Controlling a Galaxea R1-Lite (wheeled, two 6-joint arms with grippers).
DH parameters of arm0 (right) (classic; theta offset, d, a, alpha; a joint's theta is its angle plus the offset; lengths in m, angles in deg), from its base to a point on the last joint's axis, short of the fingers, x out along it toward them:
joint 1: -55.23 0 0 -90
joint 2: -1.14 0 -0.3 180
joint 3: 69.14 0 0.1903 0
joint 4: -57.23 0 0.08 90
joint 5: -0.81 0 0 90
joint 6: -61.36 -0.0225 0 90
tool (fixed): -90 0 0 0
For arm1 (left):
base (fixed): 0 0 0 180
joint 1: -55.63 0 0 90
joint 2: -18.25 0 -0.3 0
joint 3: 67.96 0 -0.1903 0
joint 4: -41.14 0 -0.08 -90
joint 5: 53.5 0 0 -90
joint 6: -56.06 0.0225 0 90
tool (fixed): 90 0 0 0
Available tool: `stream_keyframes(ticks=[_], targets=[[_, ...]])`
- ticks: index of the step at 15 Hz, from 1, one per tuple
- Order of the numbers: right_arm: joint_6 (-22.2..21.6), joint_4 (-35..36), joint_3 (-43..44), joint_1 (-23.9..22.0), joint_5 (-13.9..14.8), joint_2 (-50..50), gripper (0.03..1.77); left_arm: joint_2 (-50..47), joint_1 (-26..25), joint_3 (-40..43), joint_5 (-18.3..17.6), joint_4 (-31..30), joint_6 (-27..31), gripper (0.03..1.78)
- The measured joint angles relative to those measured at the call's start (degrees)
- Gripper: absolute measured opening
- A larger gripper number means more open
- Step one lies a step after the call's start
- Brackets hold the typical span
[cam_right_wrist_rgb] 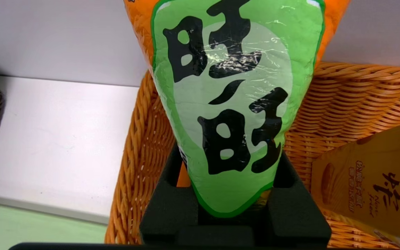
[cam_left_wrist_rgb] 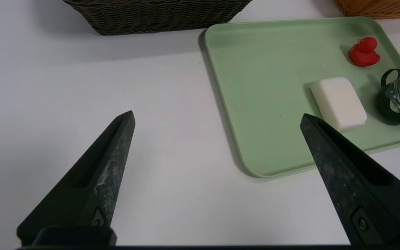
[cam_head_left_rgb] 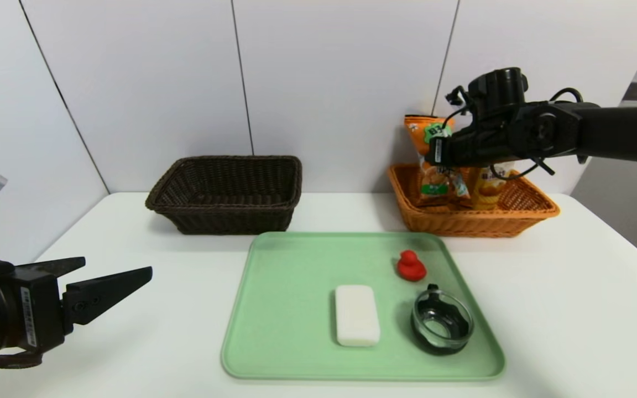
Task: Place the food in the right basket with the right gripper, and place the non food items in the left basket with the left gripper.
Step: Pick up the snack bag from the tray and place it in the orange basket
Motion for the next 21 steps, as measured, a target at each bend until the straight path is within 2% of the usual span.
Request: stream_keyframes(ticks=[4,15,17,21], targets=[[0.0,2.6,0.1,-0.4,0.6,1.4,0.42,0.3,0.0,0.0,0.0,-0.1,0.0,1.69],[0.0,2.6,0.1,-0.4,1.2,2.4,0.44,1.4,0.0,-0.1,-0.1,-0.3,0.0,1.69],[0.1,2.5,0.0,-0.4,1.3,2.4,0.73,1.6,0.0,-0.1,-0.1,-0.3,0.0,1.69],[-0.1,2.1,-0.1,-0.4,1.1,2.3,1.12,1.7,0.0,-0.2,0.0,-0.3,0.0,1.69]])
